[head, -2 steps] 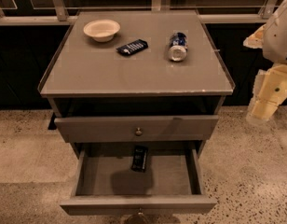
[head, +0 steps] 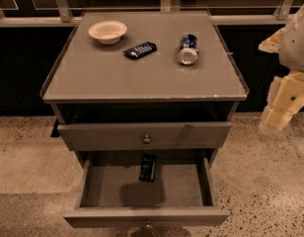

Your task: Pick rxbar chocolate from middle drawer and place on counter

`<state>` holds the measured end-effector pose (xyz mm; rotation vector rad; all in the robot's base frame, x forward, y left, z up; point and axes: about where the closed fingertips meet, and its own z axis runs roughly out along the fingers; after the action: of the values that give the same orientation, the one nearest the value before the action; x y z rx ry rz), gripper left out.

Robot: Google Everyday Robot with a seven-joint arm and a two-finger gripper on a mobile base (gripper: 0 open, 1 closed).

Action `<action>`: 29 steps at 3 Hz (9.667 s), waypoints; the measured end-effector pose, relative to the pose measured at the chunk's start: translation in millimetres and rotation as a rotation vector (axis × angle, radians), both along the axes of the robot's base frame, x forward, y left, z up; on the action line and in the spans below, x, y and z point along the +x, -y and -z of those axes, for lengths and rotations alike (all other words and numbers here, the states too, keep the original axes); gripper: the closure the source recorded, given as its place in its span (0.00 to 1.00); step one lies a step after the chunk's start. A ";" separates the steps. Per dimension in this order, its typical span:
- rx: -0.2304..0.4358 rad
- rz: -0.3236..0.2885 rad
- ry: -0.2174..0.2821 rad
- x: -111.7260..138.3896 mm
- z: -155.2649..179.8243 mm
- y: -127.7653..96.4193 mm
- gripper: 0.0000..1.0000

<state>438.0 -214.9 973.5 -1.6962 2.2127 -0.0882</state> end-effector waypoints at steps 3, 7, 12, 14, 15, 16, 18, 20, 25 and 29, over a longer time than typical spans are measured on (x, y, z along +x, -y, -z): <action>0.371 0.222 -0.028 -51.7 119.3 -76.9 0.00; 0.512 0.395 -0.164 -88.3 304.8 -136.4 0.00; 0.555 0.463 0.090 -0.8 386.1 -142.0 0.00; 0.575 0.477 0.148 12.1 378.1 -140.2 0.00; 0.586 0.467 0.142 28.8 398.6 -141.8 0.00; 0.611 0.445 0.156 59.3 423.4 -145.5 0.00; 0.679 0.443 0.175 108.1 463.3 -161.9 0.00; 0.723 0.442 0.167 121.6 511.3 -205.2 0.00; 0.704 0.488 0.232 182.8 582.7 -189.3 0.00; 0.719 0.596 0.082 165.8 615.6 -216.9 0.00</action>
Offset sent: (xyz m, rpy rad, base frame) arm 0.0232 0.0702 -0.1577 0.5225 -0.3467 -0.4150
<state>603.7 2.0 357.9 -0.6314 2.2221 0.4297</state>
